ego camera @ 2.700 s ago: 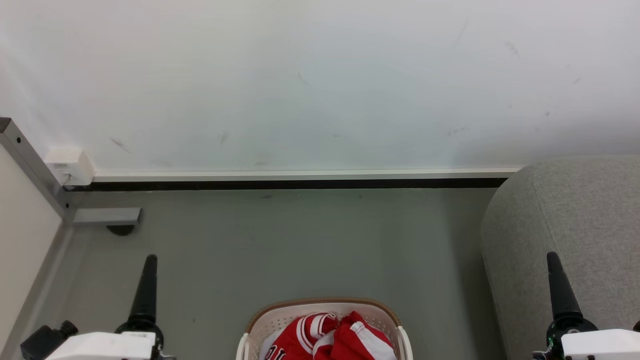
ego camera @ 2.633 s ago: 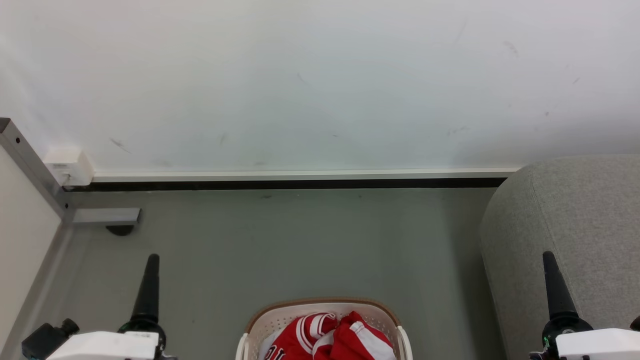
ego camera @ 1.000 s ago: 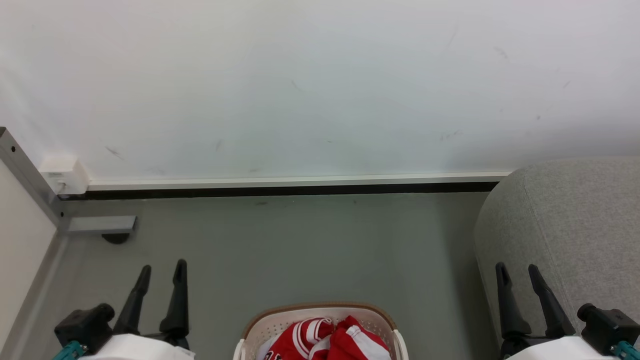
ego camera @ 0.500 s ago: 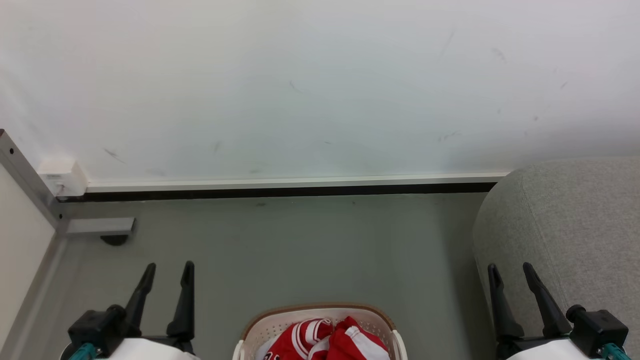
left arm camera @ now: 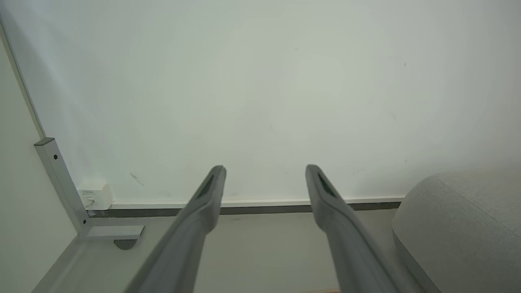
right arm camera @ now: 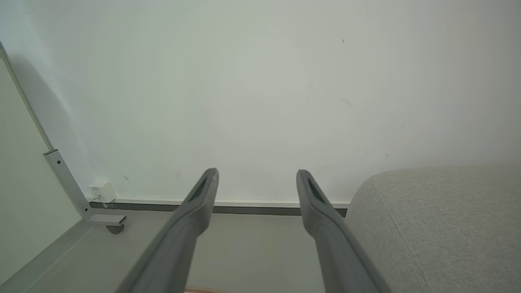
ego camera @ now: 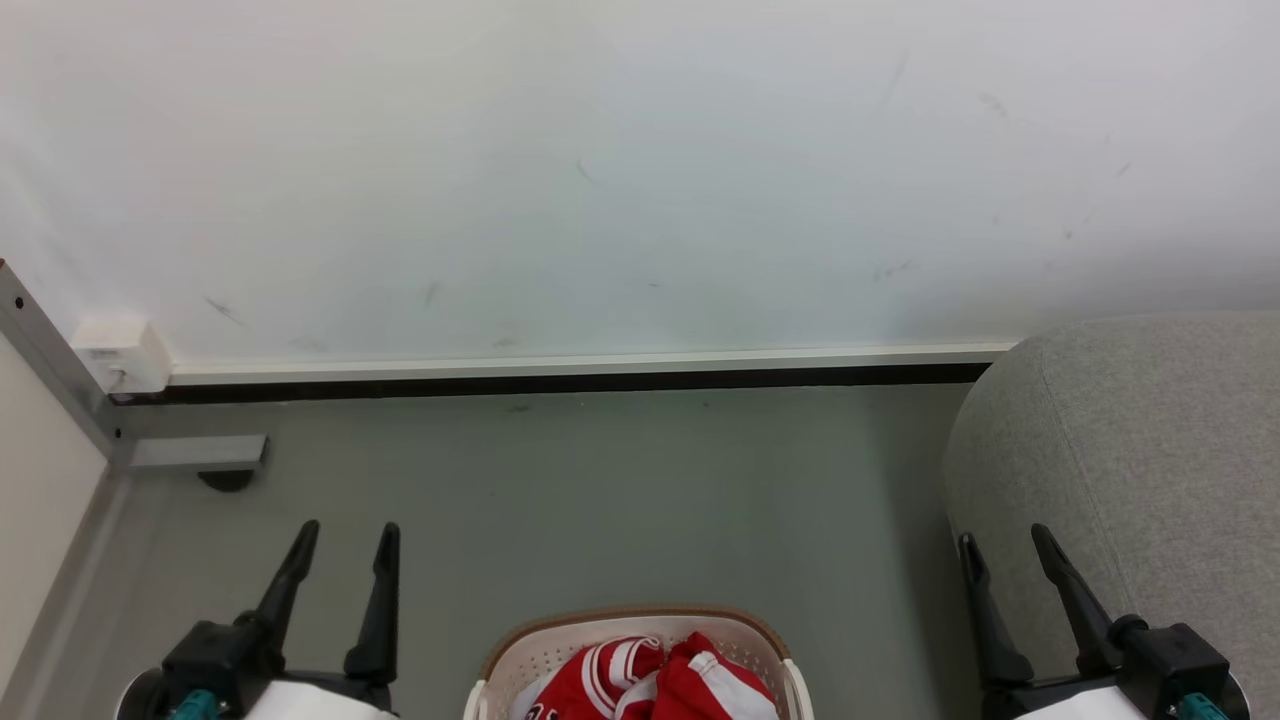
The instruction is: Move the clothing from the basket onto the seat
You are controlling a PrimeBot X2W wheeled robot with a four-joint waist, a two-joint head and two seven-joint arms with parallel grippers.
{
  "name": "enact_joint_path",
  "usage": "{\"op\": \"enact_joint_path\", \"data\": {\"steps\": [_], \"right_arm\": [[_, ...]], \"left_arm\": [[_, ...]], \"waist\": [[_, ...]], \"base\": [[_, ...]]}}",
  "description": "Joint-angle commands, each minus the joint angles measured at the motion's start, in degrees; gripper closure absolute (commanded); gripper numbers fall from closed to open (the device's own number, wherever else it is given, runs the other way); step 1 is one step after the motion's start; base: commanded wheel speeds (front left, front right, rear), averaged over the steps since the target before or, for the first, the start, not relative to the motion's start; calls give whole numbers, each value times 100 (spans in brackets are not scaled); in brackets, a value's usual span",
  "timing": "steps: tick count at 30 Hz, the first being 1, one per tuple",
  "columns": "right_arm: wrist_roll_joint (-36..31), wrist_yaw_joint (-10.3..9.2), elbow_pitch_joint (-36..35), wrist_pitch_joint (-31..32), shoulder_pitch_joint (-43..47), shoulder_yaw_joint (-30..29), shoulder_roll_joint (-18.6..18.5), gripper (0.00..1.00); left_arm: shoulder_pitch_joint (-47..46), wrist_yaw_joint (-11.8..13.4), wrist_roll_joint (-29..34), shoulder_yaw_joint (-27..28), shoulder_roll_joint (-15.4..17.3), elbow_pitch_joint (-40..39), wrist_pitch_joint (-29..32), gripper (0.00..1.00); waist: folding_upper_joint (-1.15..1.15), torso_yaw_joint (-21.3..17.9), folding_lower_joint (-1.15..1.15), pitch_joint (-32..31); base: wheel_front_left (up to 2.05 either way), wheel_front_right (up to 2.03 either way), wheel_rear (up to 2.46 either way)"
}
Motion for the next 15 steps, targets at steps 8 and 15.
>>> {"op": "enact_joint_path", "data": {"steps": [8,15], "right_arm": [[-388,-9,-21,-132,41,53,-49,0],[-553,-10,-52,-197,77,87,-50,0]], "left_arm": [[80,-24,490,5,27,-59,-139,0],[93,-28,734,21,16,-80,-202,0]], "waist": [[0,-4,0,-10],[0,-14,0,6]], "base": [[0,0,0],[0,0,0]]}}
